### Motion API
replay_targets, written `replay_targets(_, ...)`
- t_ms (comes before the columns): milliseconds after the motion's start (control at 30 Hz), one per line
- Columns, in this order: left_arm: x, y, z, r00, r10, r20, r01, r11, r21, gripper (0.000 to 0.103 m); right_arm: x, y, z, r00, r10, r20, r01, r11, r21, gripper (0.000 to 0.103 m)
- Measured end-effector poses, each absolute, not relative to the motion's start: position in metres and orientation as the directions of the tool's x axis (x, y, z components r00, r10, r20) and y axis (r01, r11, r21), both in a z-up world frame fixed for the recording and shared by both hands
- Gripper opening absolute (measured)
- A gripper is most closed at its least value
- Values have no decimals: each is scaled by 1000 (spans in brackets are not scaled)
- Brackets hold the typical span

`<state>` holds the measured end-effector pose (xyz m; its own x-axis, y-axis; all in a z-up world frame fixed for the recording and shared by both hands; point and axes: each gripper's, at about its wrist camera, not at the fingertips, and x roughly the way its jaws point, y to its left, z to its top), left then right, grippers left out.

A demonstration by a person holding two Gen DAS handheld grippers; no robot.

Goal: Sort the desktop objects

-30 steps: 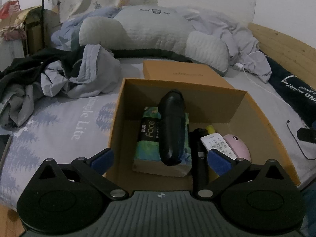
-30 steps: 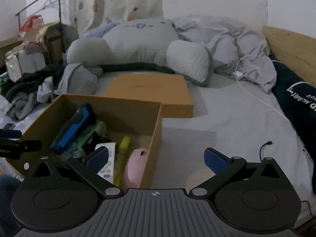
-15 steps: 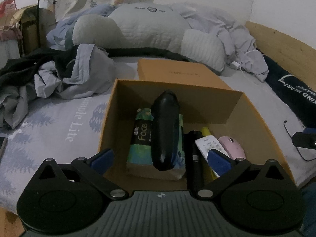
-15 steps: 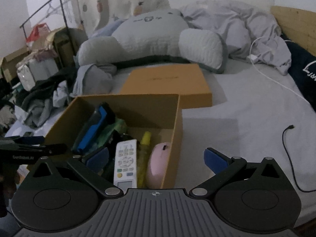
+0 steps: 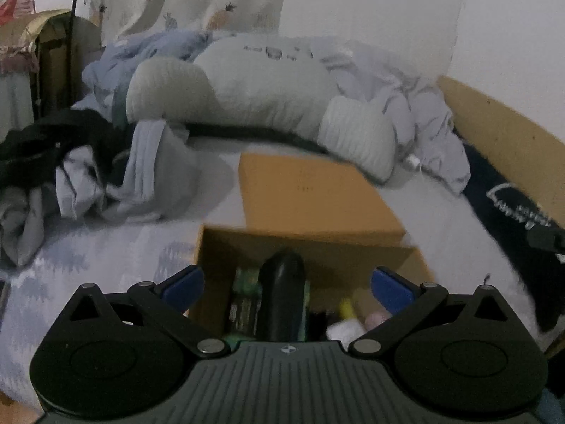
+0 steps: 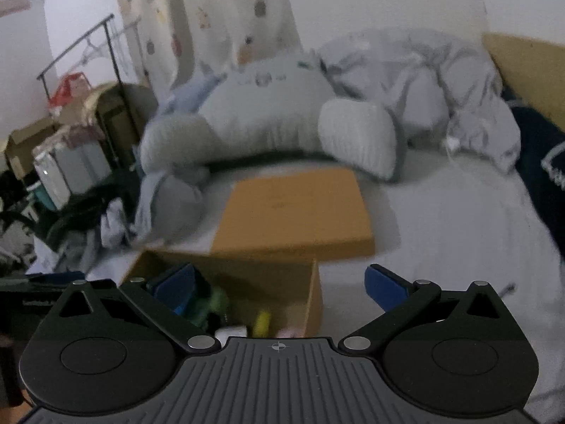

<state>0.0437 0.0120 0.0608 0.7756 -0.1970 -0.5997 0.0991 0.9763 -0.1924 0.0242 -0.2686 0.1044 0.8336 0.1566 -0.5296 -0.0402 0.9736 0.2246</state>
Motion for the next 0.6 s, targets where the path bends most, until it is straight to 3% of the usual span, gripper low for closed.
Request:
replay_targets(367,81,10,161,874,-195,-445,128,976,-176,103,70,-289,196,904,182,-387,-82,962,260,103)
replay_targets(600,111,-6,179,900,-162,-405,131,986,-104,103,106,-302,209,930,164,-328,-90,969,229,103)
